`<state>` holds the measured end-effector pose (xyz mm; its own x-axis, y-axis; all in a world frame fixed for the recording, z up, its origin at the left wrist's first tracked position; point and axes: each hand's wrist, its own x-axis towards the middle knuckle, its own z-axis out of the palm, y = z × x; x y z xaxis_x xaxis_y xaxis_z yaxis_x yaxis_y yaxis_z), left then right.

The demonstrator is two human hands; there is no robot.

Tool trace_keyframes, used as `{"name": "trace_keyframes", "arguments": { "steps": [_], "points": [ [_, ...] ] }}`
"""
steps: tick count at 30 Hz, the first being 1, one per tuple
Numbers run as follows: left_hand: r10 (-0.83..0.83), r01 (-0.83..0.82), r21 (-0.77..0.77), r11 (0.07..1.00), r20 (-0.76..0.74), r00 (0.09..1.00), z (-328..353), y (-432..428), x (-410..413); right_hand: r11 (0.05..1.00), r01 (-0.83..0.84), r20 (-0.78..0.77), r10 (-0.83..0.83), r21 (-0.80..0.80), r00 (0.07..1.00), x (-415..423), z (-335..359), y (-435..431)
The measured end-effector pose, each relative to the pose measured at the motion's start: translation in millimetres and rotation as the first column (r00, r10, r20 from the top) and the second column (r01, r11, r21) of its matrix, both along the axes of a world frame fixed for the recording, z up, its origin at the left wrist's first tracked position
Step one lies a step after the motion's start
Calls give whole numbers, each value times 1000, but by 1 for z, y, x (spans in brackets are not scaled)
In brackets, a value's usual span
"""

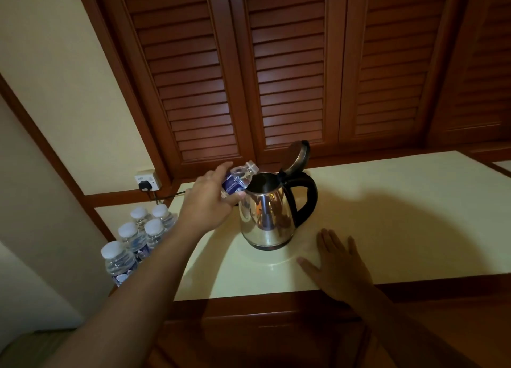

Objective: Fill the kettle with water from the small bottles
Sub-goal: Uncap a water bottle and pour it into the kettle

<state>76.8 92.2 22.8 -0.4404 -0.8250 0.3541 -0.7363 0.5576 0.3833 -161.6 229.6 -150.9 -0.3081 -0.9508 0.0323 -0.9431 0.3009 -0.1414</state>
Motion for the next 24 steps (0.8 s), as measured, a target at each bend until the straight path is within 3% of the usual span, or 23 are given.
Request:
{"name": "trace_keyframes", "arguments": {
  "steps": [5,11,24],
  "points": [
    [53,-11,-190,982,217,975,13,-15,-2,1000,-3,-28,2,-25,1000,-3,-6,-3],
    [125,73,-391,917,459,880,26,-27,-4,1000,-3,-21,2,-31,1000,-1,-5,-4],
    [141,161,-471,867,543,828,21,-28,-8,1000,1,8,-1,-15,1000,2,2,1]
  ]
}}
